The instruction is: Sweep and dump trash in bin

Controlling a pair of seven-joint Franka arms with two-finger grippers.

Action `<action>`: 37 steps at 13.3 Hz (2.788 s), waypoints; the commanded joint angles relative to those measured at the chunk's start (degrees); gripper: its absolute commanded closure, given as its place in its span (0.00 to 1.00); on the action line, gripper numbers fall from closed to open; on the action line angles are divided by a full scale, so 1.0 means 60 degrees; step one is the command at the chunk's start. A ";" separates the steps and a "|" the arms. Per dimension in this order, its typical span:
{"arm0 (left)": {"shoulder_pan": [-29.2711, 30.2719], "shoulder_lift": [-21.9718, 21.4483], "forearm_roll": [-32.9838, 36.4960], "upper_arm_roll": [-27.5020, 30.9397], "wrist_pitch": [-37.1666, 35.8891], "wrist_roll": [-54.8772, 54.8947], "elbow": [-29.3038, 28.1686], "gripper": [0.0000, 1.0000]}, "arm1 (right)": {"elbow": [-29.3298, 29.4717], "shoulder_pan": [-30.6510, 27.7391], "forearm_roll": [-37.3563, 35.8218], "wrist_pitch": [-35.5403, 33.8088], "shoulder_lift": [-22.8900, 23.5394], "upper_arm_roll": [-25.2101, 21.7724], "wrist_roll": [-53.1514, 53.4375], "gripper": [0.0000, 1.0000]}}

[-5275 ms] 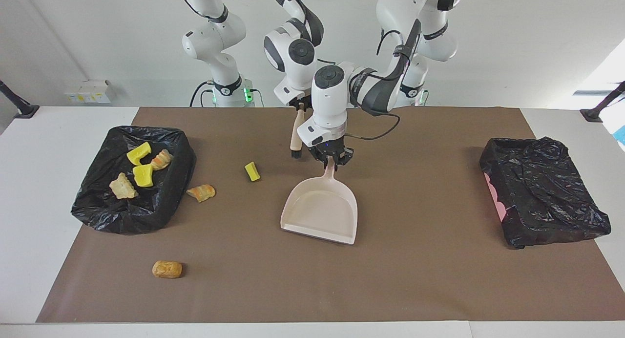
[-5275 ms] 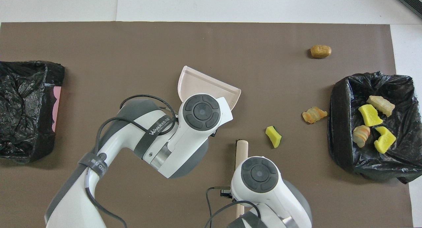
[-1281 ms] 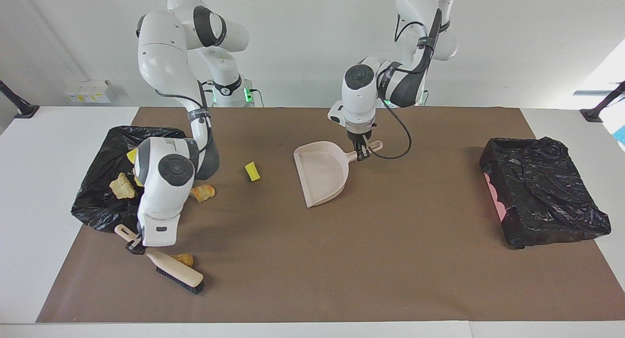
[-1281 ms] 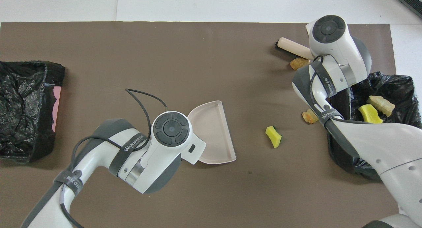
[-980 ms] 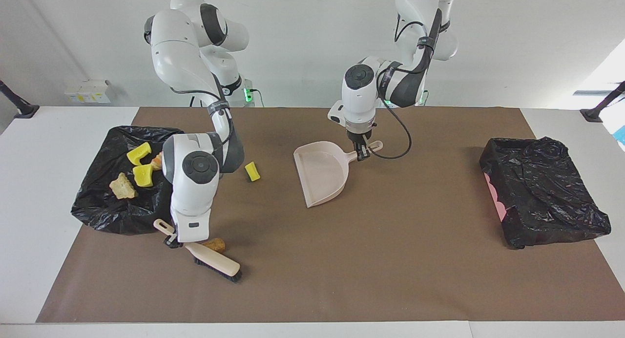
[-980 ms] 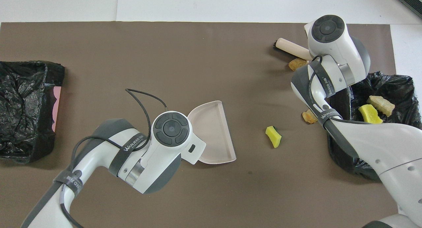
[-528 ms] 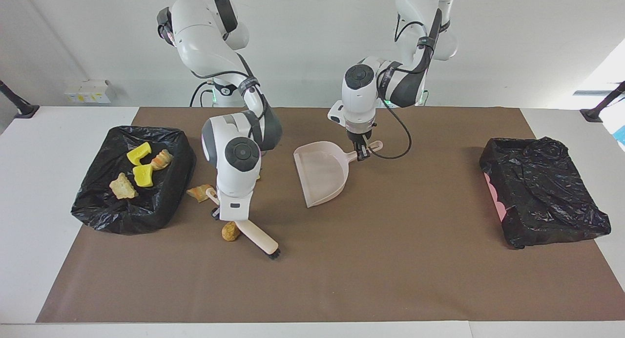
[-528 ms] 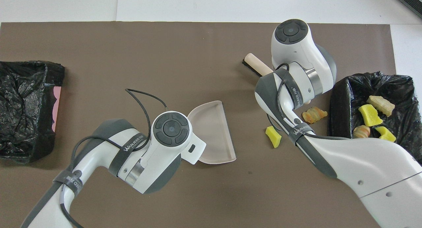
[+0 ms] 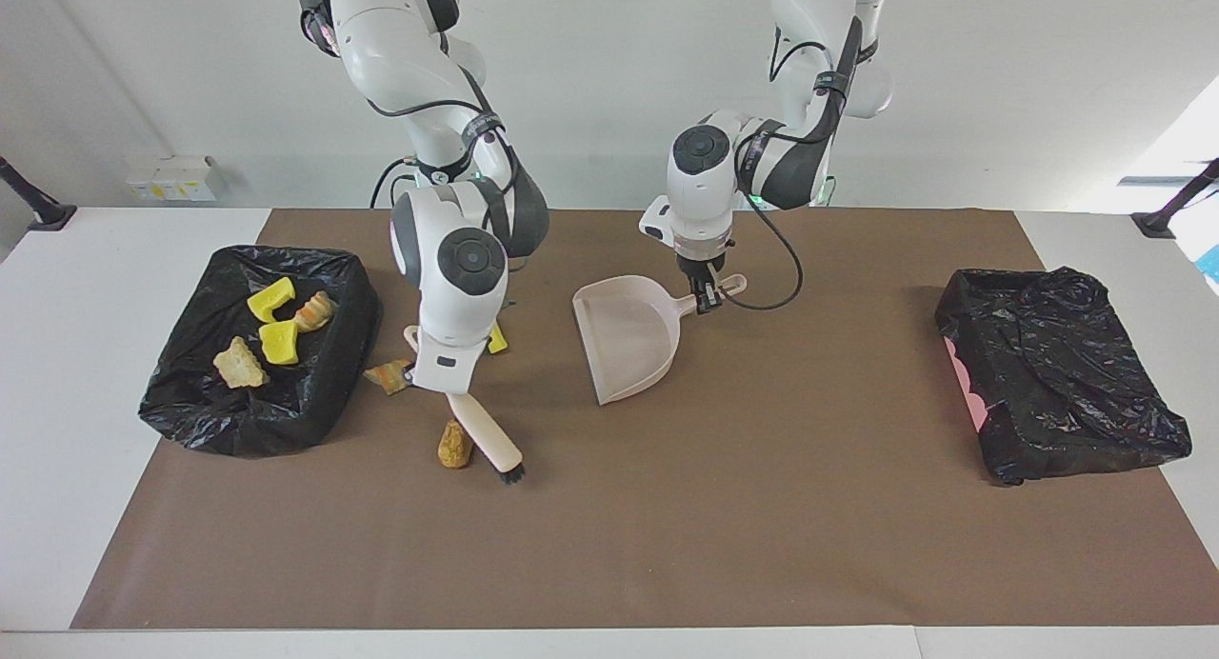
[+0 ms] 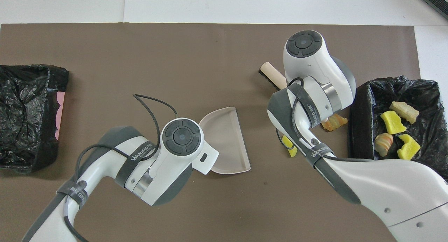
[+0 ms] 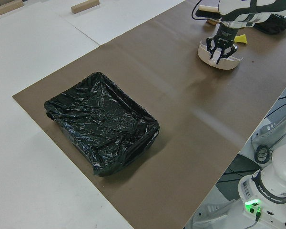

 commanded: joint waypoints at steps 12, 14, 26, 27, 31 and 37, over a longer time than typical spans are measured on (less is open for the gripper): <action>0.0047 -0.0337 0.0070 -0.0010 0.0296 0.0136 -0.0490 1.00 | -0.4362 -0.0575 -0.0020 -0.0776 -0.2743 0.0096 0.7274 1.00; 0.0061 -0.0352 0.0070 -0.0010 0.0311 0.0136 -0.0490 1.00 | -0.5382 -0.0546 -0.0268 -0.0618 -0.3326 0.0096 0.7728 1.00; 0.0076 -0.0352 0.0055 -0.0010 0.0326 0.0122 -0.0505 1.00 | -0.6166 0.0112 0.0796 0.1639 -0.3184 0.0184 0.5935 1.00; 0.0076 -0.0352 0.0055 -0.0010 0.0340 0.0107 -0.0520 1.00 | -0.5917 0.0229 0.1336 0.1639 -0.3096 0.0184 0.5349 1.00; 0.0076 -0.0352 0.0040 -0.0010 0.0340 0.0092 -0.0520 1.00 | -0.4703 0.0260 0.2132 0.0895 -0.3036 0.0170 0.4291 1.00; 0.0076 -0.0352 0.0040 -0.0039 0.0340 0.0092 -0.0520 1.00 | -0.3879 -0.0369 0.0658 0.0685 -0.2964 0.0125 0.3234 1.00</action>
